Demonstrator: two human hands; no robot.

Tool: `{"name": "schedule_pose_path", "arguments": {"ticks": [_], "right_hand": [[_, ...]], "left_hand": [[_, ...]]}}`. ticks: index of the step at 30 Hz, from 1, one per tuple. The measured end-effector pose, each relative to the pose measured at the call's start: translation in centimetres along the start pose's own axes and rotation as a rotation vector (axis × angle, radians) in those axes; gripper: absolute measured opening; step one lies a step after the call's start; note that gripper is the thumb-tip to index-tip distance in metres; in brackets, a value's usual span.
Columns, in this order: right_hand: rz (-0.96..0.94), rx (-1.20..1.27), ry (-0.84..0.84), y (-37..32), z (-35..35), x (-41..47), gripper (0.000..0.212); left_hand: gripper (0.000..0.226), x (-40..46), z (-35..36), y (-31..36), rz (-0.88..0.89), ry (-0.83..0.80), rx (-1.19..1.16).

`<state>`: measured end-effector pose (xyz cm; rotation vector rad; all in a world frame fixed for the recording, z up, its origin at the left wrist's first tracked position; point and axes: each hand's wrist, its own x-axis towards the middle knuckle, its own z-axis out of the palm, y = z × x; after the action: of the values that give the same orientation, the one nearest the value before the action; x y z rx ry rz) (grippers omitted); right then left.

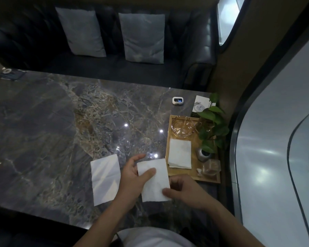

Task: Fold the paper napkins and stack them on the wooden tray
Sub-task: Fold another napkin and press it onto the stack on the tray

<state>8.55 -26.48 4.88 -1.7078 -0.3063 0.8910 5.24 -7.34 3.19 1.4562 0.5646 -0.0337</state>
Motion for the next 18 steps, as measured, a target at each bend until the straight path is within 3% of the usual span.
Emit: {"name": "schedule_pose_path", "arguments": {"ticks": [6,13,18], "right_hand": [[-0.075,0.208,0.238,0.8,0.1,0.6,0.063],[-0.100,0.099,0.408,1.5,0.0,0.9,0.035],[-0.092,0.068,0.463,2.3,-0.8,0.8,0.035]], "left_hand": [[0.051,-0.2,0.5,0.0,0.010,-0.013,0.082],[0.059,-0.4,1.1,0.5,0.007,-0.090,0.035],[0.054,-0.3,1.3,0.1,0.047,-0.118,0.078]]}}
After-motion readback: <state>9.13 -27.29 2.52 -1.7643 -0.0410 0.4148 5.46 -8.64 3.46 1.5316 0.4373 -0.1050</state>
